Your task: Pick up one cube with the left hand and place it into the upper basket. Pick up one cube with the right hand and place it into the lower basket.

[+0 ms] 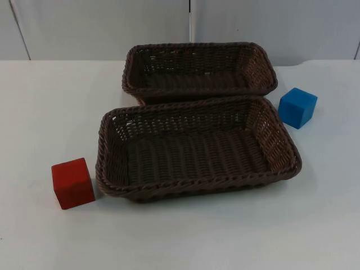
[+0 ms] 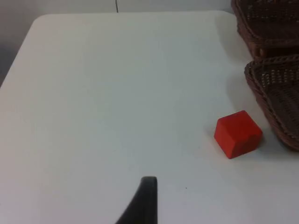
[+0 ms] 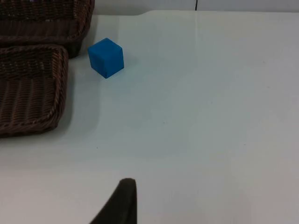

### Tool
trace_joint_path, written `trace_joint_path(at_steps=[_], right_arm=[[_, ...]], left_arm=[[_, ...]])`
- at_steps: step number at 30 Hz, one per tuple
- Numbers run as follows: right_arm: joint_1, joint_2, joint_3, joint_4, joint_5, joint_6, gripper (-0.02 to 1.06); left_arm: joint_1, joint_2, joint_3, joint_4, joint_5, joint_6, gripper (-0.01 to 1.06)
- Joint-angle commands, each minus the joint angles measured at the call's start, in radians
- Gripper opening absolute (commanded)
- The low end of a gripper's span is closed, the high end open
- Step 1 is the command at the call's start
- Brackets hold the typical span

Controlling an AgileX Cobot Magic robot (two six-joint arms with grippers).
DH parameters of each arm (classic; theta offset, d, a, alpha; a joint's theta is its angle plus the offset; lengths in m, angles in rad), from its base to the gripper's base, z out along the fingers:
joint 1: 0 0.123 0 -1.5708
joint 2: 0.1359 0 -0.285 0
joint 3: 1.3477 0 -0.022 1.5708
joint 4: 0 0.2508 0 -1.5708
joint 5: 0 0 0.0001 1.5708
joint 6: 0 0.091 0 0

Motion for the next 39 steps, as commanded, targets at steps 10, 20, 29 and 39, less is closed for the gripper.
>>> trace_joint_path(at_steps=[10, 20, 29, 39], right_arm=[[-0.006, -0.003, 0.0, 0.004, -0.007, -0.011, 1.05], [-0.006, -0.003, 0.0, 0.004, -0.007, -0.011, 1.05], [-0.006, -0.003, 0.0, 0.004, -0.007, -0.011, 1.05], [-0.006, -0.003, 0.0, 0.004, -0.007, -0.011, 1.05]], left_arm=[[0.0, 0.02, -0.038, -0.058, -0.026, -0.009, 0.87], [0.0, 0.165, -0.061, -0.058, -0.081, 0.002, 0.87], [0.0, 0.331, -0.065, -0.058, -0.151, 0.067, 0.87], [0.0, 0.569, -0.065, -0.228, -0.178, 0.293, 0.87]])
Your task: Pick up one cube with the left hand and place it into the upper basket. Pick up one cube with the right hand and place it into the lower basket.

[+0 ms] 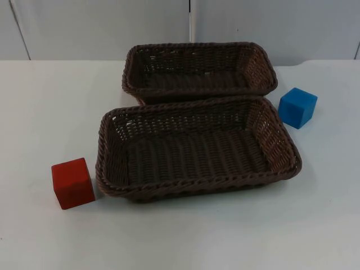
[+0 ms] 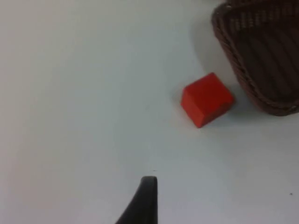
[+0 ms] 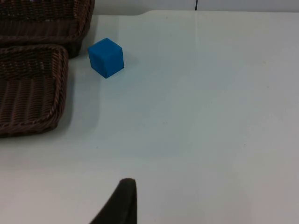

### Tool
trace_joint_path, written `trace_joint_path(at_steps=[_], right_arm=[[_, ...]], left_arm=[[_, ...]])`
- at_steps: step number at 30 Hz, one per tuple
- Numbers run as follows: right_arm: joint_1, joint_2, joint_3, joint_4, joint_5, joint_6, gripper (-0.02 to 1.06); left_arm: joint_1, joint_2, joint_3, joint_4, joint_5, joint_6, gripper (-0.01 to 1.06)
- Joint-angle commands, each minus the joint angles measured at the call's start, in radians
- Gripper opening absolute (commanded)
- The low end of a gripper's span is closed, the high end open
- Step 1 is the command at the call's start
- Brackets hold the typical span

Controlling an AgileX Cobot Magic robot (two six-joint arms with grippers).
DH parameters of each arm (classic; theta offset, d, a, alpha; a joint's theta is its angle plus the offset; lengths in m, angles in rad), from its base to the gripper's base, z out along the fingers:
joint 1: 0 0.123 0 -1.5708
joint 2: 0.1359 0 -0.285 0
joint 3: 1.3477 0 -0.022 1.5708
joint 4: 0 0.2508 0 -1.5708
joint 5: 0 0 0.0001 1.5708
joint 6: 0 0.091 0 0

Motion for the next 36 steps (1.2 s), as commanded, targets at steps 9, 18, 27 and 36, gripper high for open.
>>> trace_joint_path(at_steps=[9, 18, 27, 36], right_arm=[[-0.006, -0.003, 0.0, 0.004, -0.007, -0.011, 1.05], [-0.006, -0.003, 0.0, 0.004, -0.007, -0.011, 1.05], [-0.006, -0.003, 0.0, 0.004, -0.007, -0.011, 1.05], [-0.006, -0.003, 0.0, 0.004, -0.007, -0.011, 1.05]], left_arm=[[-0.001, 0.199, -0.006, -0.227, -0.098, 0.274, 0.82], [-0.001, 0.417, -0.107, -0.285, -0.118, 0.388, 0.75], [-0.073, 0.59, -0.126, -0.28, -0.208, 0.548, 0.75], [-0.27, 0.744, -0.126, -0.198, -0.403, 0.553, 0.75]])
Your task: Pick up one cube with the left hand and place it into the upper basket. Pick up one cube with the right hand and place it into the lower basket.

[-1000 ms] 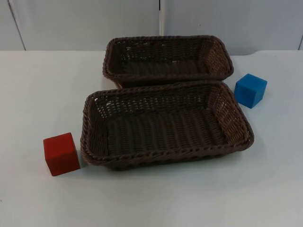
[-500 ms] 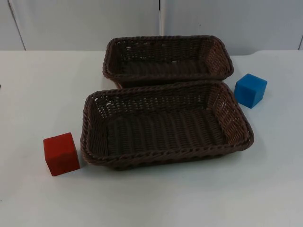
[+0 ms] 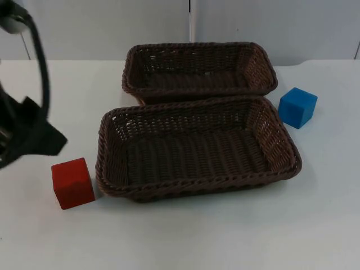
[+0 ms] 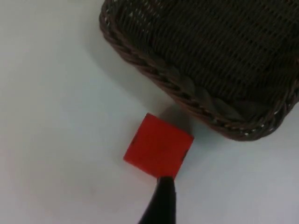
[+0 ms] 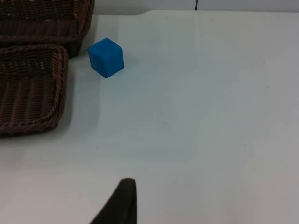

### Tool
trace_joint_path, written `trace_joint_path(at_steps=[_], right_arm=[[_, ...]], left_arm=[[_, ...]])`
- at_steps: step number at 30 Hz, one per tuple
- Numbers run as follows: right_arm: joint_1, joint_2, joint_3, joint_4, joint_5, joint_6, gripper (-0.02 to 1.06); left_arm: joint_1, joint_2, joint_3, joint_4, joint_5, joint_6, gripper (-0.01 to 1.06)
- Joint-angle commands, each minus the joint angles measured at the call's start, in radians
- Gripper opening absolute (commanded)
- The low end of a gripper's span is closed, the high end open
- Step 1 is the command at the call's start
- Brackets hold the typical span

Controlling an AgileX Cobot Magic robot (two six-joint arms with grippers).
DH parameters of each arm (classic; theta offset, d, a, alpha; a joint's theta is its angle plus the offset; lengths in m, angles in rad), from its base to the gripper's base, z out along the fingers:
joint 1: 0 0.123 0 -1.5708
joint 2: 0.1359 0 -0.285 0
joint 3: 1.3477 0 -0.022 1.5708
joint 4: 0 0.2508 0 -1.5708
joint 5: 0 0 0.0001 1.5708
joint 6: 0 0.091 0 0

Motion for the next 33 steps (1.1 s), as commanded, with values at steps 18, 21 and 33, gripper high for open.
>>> trace_joint_path(at_steps=[18, 21, 33], right_arm=[[-0.006, -0.003, 0.0, 0.004, -0.007, -0.011, 1.05], [-0.006, -0.003, 0.0, 0.004, -0.007, -0.011, 1.05], [-0.006, -0.003, 0.0, 0.004, -0.007, -0.011, 1.05]], left_arm=[[-0.057, 0.297, -0.007, 0.029, -0.271, 0.043, 0.75], [-0.057, 0.325, -0.007, 0.029, -0.306, 0.06, 0.75], [-0.057, 0.461, -0.007, 0.14, -0.444, 0.102, 0.75]])
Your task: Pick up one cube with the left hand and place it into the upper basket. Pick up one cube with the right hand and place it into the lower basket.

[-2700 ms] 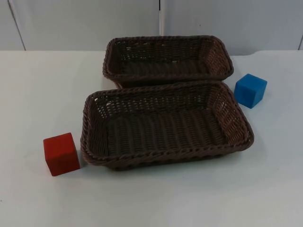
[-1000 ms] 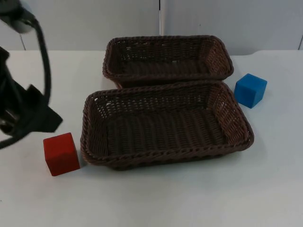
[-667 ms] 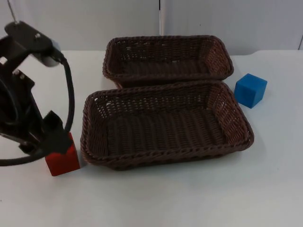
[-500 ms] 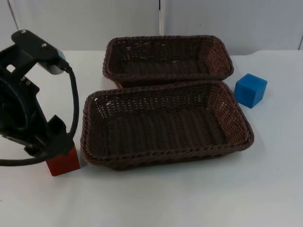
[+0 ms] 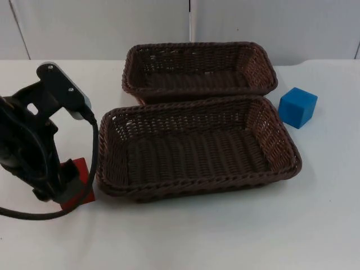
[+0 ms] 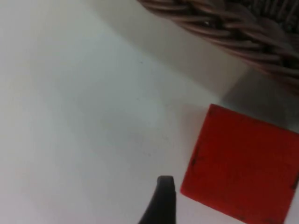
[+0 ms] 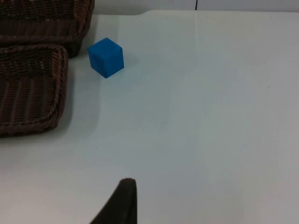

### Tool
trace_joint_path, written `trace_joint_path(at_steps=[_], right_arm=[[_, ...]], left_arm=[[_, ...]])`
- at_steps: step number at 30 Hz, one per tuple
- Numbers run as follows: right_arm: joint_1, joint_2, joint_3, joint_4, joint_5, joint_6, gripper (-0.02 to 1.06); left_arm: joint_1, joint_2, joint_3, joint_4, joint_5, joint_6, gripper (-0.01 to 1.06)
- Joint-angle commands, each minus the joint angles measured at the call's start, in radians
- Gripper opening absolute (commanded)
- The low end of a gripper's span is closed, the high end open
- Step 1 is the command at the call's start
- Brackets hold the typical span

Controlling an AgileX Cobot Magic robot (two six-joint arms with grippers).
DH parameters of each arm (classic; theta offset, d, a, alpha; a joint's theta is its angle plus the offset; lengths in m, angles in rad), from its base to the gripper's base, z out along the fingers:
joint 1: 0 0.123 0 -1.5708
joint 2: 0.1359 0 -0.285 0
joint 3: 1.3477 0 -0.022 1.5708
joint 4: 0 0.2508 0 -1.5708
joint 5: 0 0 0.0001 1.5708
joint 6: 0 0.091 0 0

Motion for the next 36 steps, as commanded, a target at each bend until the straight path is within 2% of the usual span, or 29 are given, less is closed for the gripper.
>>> trace_joint_path(at_steps=[1, 6, 16, 34, 36], right_arm=[[-0.006, -0.003, 0.0, 0.004, -0.007, -0.009, 1.05], [-0.006, -0.003, 0.0, 0.004, -0.007, -0.009, 1.05], [-0.006, -0.003, 0.0, 0.004, -0.007, -0.009, 1.05], [-0.006, -0.003, 0.0, 0.004, -0.007, -0.009, 1.05], [-0.006, -0.003, 0.0, 0.004, -0.007, -0.009, 1.05]], left_arm=[[-0.007, 0.02, -0.005, 0.036, -0.041, 0.003, 0.75], [-0.007, 0.063, -0.005, 0.111, -0.079, 0.003, 0.75], [-0.007, 0.138, -0.005, 0.142, -0.177, 0.003, 0.75], [-0.007, 0.189, -0.005, 0.168, -0.178, 0.003, 0.75], [-0.007, 0.189, -0.005, 0.168, -0.178, 0.003, 0.69]])
